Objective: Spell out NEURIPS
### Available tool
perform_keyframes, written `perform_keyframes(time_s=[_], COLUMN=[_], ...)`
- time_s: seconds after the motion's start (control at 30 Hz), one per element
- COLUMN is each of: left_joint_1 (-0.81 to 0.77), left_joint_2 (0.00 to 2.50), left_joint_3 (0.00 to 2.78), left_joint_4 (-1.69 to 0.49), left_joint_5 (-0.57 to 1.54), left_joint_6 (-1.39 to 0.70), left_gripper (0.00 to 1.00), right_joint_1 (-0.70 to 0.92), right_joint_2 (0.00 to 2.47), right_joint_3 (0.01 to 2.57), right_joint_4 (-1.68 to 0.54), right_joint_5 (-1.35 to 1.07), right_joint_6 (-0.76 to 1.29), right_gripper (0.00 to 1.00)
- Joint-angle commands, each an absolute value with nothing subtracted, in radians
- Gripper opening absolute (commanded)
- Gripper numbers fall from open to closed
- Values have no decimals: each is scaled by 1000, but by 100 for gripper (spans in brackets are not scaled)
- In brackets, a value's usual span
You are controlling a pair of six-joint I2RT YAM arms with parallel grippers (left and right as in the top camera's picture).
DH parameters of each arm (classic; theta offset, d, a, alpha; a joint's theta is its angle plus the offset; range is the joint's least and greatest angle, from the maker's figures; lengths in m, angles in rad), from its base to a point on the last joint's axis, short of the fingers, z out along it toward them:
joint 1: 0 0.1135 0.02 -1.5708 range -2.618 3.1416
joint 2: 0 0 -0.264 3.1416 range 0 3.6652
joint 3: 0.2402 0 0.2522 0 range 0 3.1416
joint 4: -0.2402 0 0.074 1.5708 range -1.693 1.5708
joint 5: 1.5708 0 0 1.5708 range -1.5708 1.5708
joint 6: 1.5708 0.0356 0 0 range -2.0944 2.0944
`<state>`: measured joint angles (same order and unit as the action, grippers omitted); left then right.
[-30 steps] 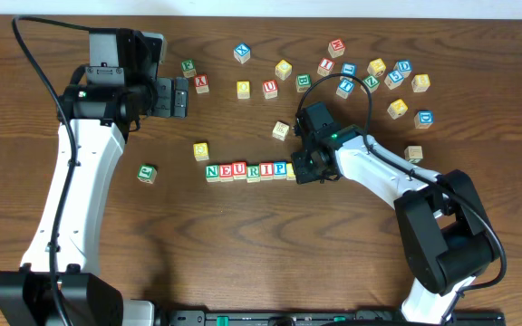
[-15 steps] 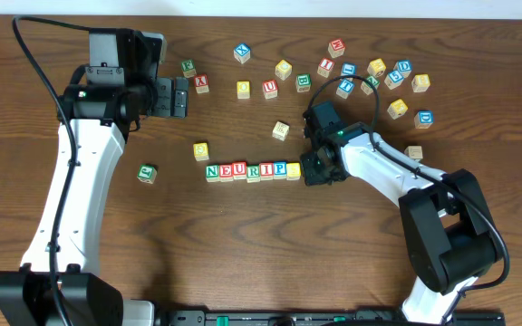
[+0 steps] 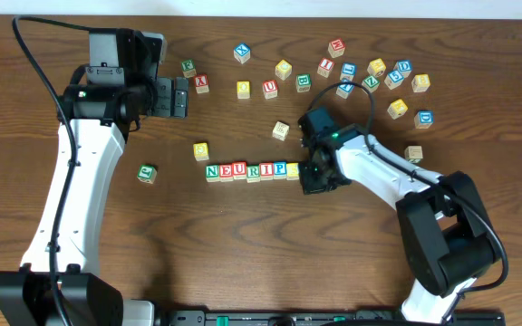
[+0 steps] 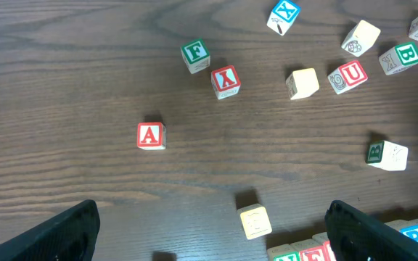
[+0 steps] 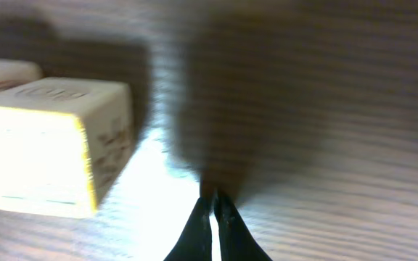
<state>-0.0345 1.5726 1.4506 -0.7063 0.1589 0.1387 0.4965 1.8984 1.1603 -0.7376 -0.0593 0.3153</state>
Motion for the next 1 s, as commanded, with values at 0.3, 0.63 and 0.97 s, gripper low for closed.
perform_keyframes(time_s=[0.3,0.63,0.97], left_joint_1=[-32,-32,-32], left_joint_2=[1568,1568,1568], left_joint_3=[1476,1476,1476], left_joint_4=[-707,-707,-707], left_joint_5=[165,165,165], left_joint_6=[149,149,149], left_gripper=[98,98,98], right_joint_1=[603,605,669], right_joint_2=[1778,1779,1781], right_joint_3=[1150,1150,1145], right_joint_4=[-682,-685,-657], right_joint_5=[25,24,75], right_joint_6=[370,370,382], right_gripper=[1,1,1])
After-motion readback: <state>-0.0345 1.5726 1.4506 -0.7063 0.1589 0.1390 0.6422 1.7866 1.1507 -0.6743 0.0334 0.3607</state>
